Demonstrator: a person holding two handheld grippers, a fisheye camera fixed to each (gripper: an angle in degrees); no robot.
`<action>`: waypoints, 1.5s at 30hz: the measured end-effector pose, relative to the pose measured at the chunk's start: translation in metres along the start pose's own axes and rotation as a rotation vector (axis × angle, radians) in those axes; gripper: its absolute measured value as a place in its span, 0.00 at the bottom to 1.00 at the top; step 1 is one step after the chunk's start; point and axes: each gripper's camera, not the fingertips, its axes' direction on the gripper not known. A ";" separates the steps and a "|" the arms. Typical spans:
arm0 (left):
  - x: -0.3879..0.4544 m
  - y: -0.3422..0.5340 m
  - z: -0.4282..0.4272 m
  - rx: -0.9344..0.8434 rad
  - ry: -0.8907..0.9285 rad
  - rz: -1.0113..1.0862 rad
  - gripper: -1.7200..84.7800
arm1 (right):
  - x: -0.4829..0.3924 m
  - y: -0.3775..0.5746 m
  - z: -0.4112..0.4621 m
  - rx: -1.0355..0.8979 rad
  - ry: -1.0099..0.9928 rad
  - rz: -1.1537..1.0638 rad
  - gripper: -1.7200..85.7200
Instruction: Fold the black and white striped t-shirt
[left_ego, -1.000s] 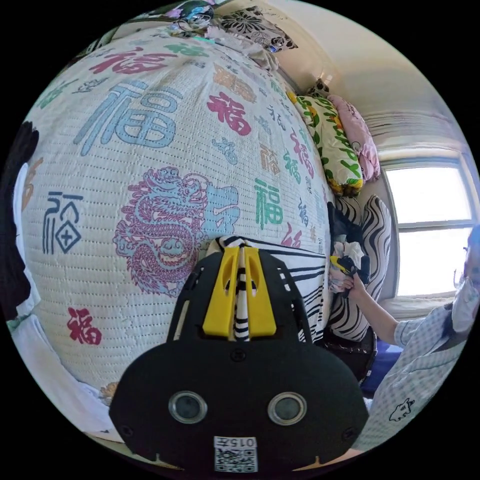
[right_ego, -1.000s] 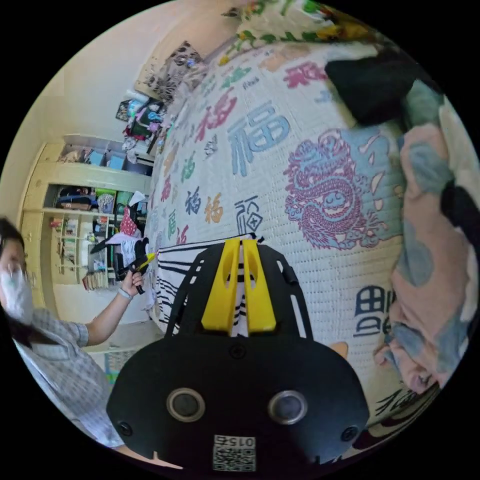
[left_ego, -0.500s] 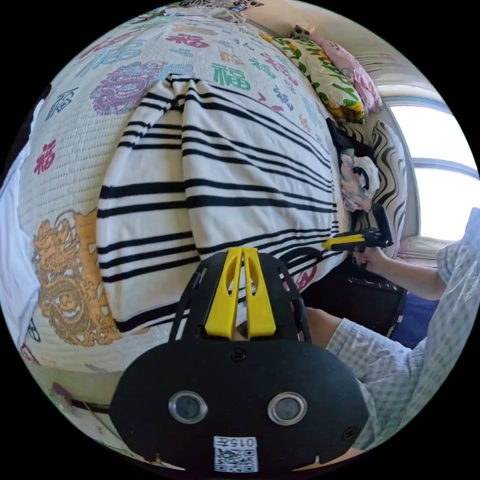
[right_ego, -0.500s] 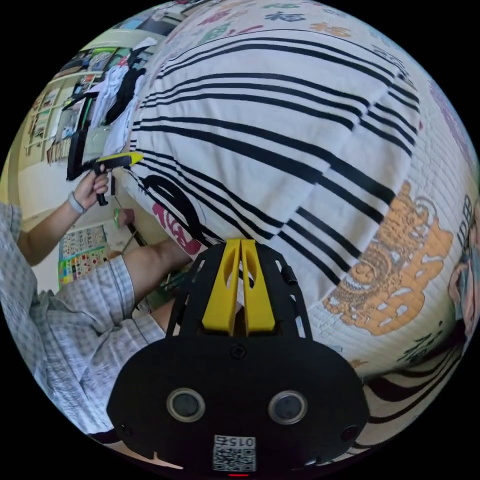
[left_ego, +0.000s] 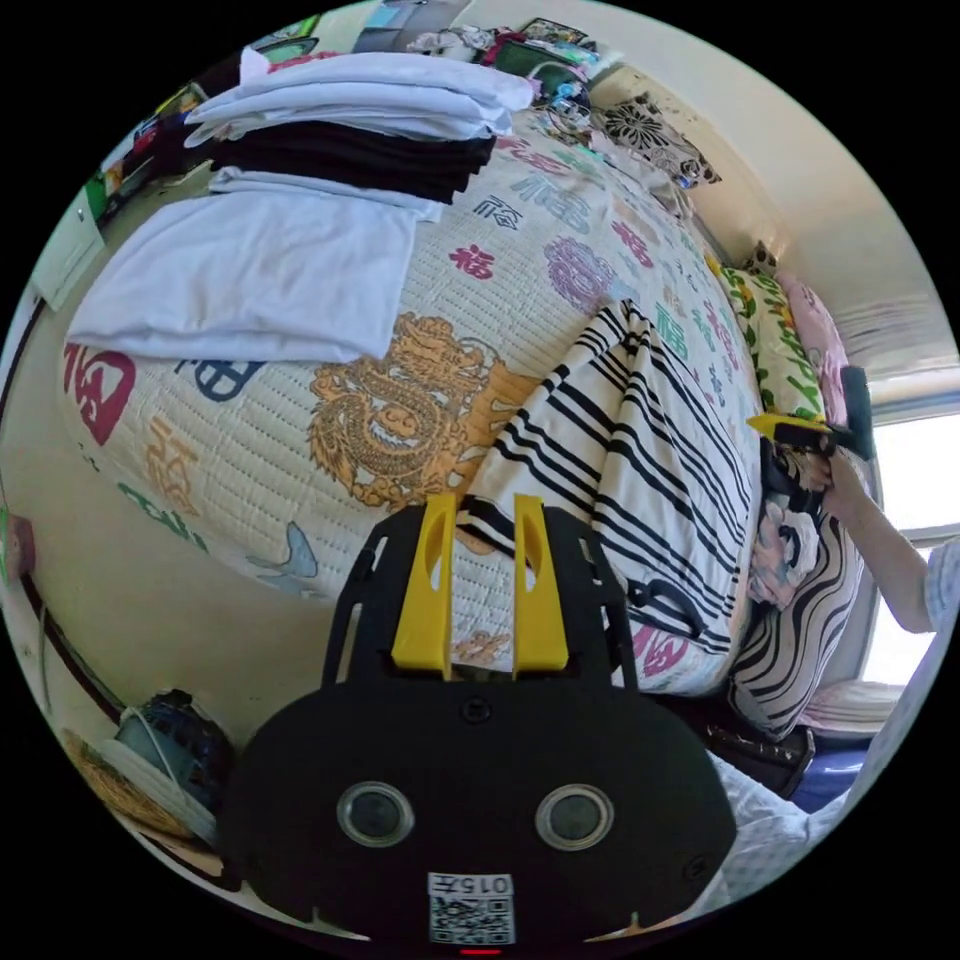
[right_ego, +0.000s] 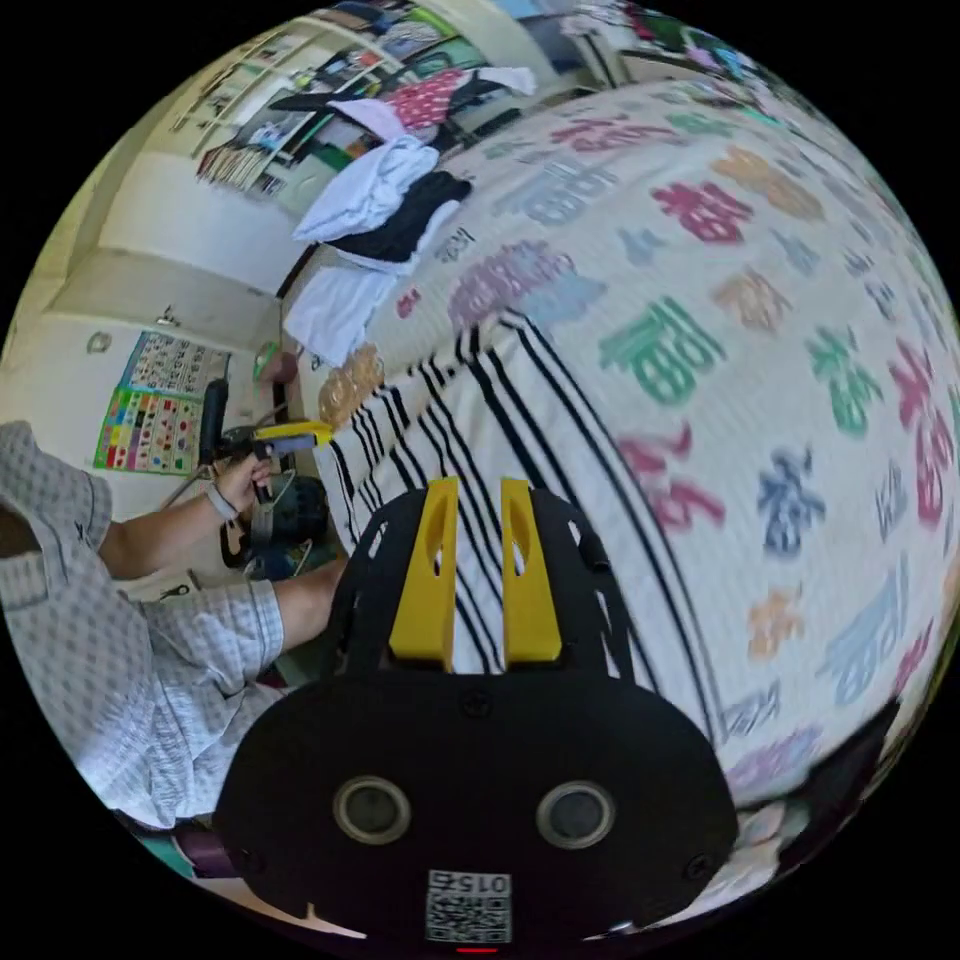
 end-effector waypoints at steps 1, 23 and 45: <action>-0.001 0.003 0.008 -0.016 -0.005 -0.004 0.11 | -0.005 -0.037 0.005 -0.011 -0.008 -0.048 0.11; 0.117 0.126 -0.028 0.017 0.196 0.328 0.02 | -0.032 -0.175 0.003 -0.354 -0.103 -0.376 0.01; 0.537 0.363 0.285 -0.235 0.059 1.074 0.02 | 0.045 0.180 -0.058 -0.440 0.234 -0.880 0.01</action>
